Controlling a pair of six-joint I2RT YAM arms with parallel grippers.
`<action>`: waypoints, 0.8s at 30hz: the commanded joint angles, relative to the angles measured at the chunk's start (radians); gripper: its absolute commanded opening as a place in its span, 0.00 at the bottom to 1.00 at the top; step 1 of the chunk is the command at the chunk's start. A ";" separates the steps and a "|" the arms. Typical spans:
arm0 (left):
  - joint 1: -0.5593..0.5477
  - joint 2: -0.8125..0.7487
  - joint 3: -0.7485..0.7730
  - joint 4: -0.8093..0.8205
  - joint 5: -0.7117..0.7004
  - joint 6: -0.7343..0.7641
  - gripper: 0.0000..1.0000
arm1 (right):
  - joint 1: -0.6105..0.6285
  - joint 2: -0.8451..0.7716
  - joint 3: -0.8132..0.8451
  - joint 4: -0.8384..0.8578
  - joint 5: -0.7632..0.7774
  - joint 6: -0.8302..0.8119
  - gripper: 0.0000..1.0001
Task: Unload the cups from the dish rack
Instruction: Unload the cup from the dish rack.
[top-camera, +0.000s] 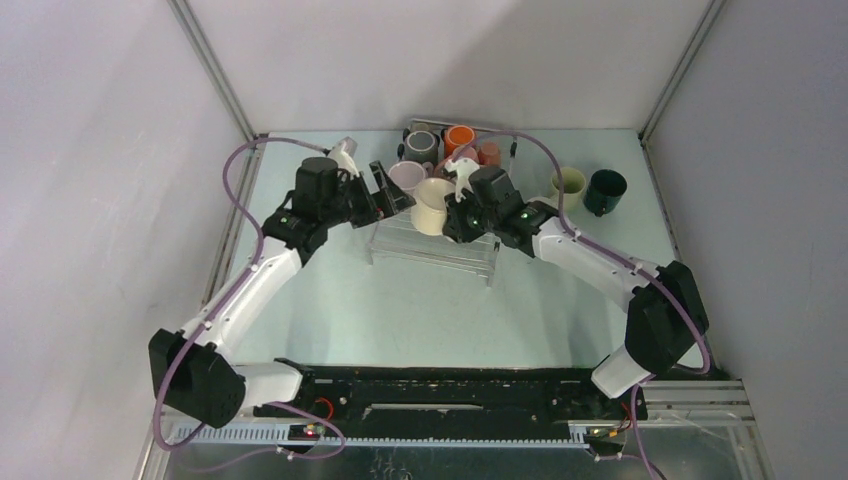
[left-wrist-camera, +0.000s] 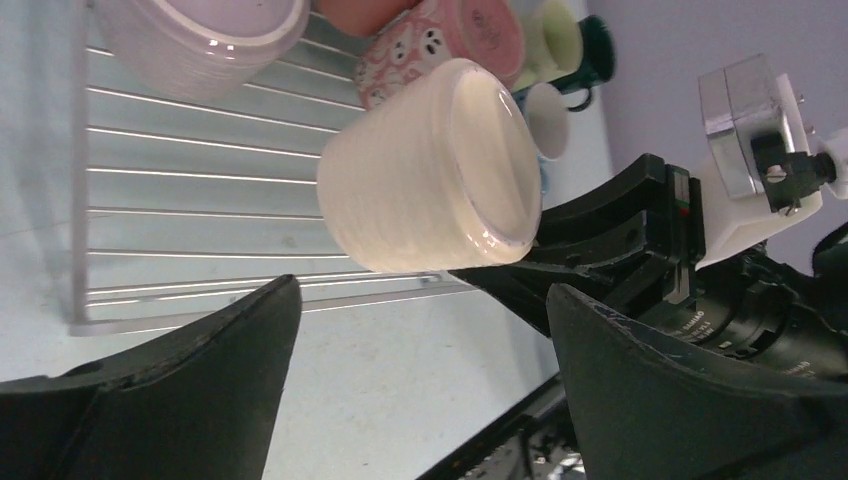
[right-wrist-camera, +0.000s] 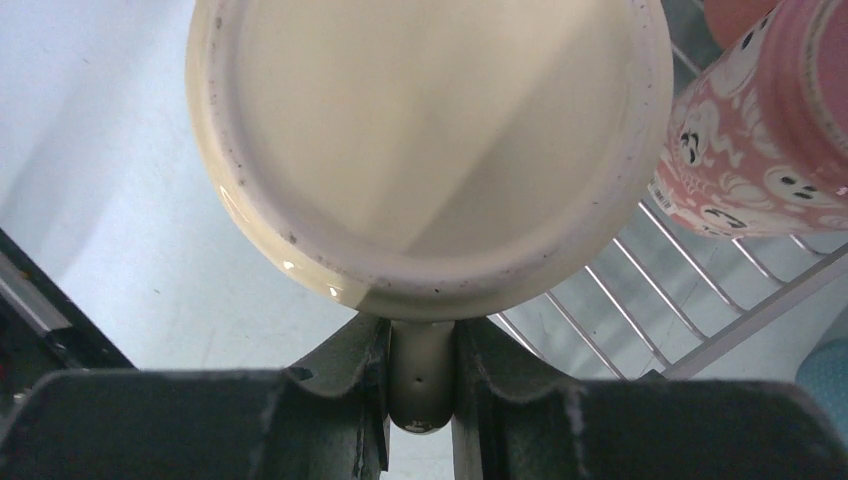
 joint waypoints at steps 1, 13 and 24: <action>0.032 -0.069 -0.070 0.190 0.133 -0.143 1.00 | 0.005 -0.094 0.108 0.072 -0.006 0.094 0.00; 0.080 -0.118 -0.168 0.470 0.201 -0.411 1.00 | -0.051 -0.147 0.228 0.099 -0.171 0.356 0.00; 0.093 -0.098 -0.191 0.743 0.283 -0.621 0.98 | -0.113 -0.172 0.198 0.239 -0.371 0.529 0.00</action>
